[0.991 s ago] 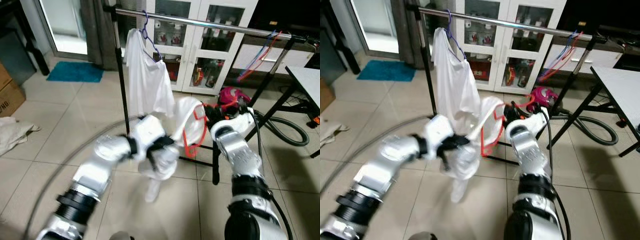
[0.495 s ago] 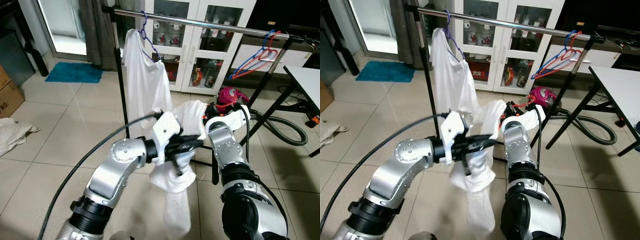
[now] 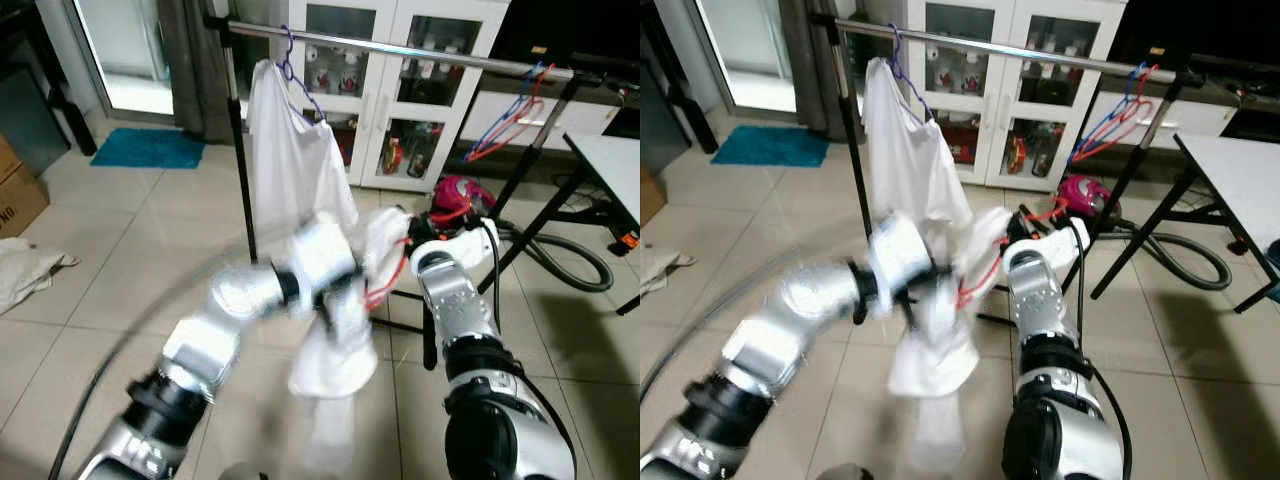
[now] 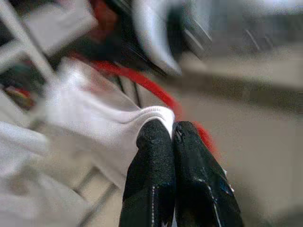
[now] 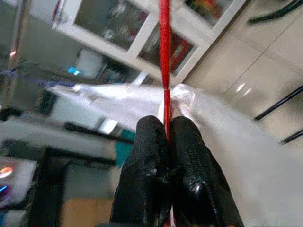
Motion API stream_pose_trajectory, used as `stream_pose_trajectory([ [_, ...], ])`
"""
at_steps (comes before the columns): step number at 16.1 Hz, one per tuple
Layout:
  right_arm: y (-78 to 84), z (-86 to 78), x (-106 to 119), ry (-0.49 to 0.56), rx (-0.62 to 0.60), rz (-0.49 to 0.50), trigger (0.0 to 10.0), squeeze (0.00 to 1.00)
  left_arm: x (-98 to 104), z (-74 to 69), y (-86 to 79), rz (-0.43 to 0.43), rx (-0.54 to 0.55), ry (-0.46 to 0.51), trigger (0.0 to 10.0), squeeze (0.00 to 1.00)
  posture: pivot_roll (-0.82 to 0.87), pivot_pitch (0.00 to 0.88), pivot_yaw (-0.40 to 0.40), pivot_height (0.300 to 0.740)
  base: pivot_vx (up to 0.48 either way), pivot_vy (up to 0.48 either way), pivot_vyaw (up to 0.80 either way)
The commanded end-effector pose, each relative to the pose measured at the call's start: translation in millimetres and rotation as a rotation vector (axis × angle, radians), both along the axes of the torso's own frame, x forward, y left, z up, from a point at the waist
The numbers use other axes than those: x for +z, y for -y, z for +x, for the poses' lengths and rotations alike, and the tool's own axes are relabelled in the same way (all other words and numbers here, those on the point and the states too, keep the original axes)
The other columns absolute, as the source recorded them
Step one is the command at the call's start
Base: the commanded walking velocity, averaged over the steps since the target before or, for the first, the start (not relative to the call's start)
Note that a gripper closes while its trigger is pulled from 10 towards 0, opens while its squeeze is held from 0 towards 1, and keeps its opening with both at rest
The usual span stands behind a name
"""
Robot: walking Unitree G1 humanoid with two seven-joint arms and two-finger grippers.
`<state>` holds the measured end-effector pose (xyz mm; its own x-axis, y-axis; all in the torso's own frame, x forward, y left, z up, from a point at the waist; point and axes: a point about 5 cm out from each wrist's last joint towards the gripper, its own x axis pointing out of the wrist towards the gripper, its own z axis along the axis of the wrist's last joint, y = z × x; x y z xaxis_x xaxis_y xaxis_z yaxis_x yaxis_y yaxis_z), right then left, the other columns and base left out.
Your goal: Hang hanger
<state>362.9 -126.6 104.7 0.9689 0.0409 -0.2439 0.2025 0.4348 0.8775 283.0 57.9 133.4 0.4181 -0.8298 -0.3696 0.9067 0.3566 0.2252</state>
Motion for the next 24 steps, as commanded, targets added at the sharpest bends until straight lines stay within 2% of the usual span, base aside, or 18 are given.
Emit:
stream_pose_trajectory([
  [1,-8.6,2.7,15,0.068,0.034,0.053,10.0,0.00,-3,-1.6,9.7,0.026,-0.028,0.022,10.0,0.00,0.14,0.000,-0.037,0.740,0.000,0.000,0.00],
  [2,-13.8,3.2,21,0.095,0.067,0.077,10.0,0.00,-7,-0.1,15.3,0.018,-0.003,0.020,10.0,0.00,0.14,0.000,-0.034,0.740,0.000,0.000,0.00],
  [3,-17.2,3.2,25,0.112,0.087,0.083,10.0,0.00,-5,2.0,20.6,-0.026,0.018,0.012,10.0,0.00,0.14,0.000,-0.034,0.740,0.000,0.000,0.00],
  [5,-19.7,1.5,23,0.108,0.109,0.060,10.0,0.00,12,9.5,25.1,-0.148,0.064,0.005,10.0,0.00,0.13,0.000,-0.031,0.740,0.000,0.000,0.00],
  [6,-18.8,0.5,19,0.085,0.111,0.040,10.0,0.00,24,15.9,21.0,-0.218,0.096,0.004,10.0,0.00,0.14,0.000,-0.031,0.740,0.000,0.000,0.00],
  [8,-15.2,0.2,16,0.064,0.097,0.015,10.0,0.00,36,15.2,15.3,-0.266,0.067,-0.005,10.0,0.00,0.14,0.000,-0.031,0.740,0.000,0.000,0.00],
  [10,-10.8,0.7,12,0.040,0.065,-0.003,10.0,0.00,50,1.8,15.4,-0.309,-0.052,-0.040,10.0,0.00,0.14,0.000,-0.036,0.740,0.000,0.000,0.00],
  [13,-11.0,-0.2,6,-0.004,0.026,-0.033,10.0,0.00,75,3.7,33.8,-0.494,-0.015,-0.074,10.0,0.00,0.15,0.000,-0.042,0.740,0.000,0.000,0.00],
  [15,-14.1,-2.9,1,-0.032,0.014,-0.012,10.0,0.00,87,9.8,44.7,-0.566,0.013,-0.097,10.0,0.00,0.16,0.000,-0.046,0.740,0.000,0.000,0.00],
  [17,-20.4,-3.8,1,-0.036,0.019,0.039,10.0,0.00,69,11.2,53.9,-0.428,0.029,-0.094,10.0,0.00,0.16,0.000,-0.047,0.740,0.000,0.000,0.00],
  [18,-23.5,-2.6,5,-0.020,0.030,0.069,10.0,0.00,47,8.1,56.7,-0.305,0.028,-0.101,10.0,0.00,0.16,0.000,-0.045,0.740,0.000,0.000,0.00],
  [19,-25.8,-1.4,9,-0.003,0.040,0.098,10.0,0.00,31,8.7,56.8,-0.191,0.054,-0.068,10.0,0.00,0.16,0.000,-0.045,0.740,0.000,0.000,0.00],
  [20,-29.4,-0.1,16,0.026,0.068,0.146,10.0,0.00,17,9.6,56.9,-0.126,0.096,-0.076,10.0,0.00,0.15,0.000,-0.040,0.740,0.000,0.000,0.00],
  [22,-36.6,-0.6,25,0.073,0.134,0.180,10.0,0.00,11,12.5,55.6,-0.057,0.107,-0.037,10.0,0.00,0.15,0.000,-0.040,0.740,0.000,0.000,0.00],
  [23,-39.8,-1.4,27,0.089,0.160,0.177,10.0,0.00,11,13.5,55.5,-0.054,0.104,-0.033,10.0,0.00,0.15,0.000,-0.041,0.740,0.000,0.000,0.00],
  [24,-43.0,-2.2,29,0.100,0.181,0.180,10.0,0.00,12,14.3,55.2,-0.064,0.103,-0.046,10.0,1.00,0.15,0.000,-0.042,0.740,0.000,0.000,0.00],
])
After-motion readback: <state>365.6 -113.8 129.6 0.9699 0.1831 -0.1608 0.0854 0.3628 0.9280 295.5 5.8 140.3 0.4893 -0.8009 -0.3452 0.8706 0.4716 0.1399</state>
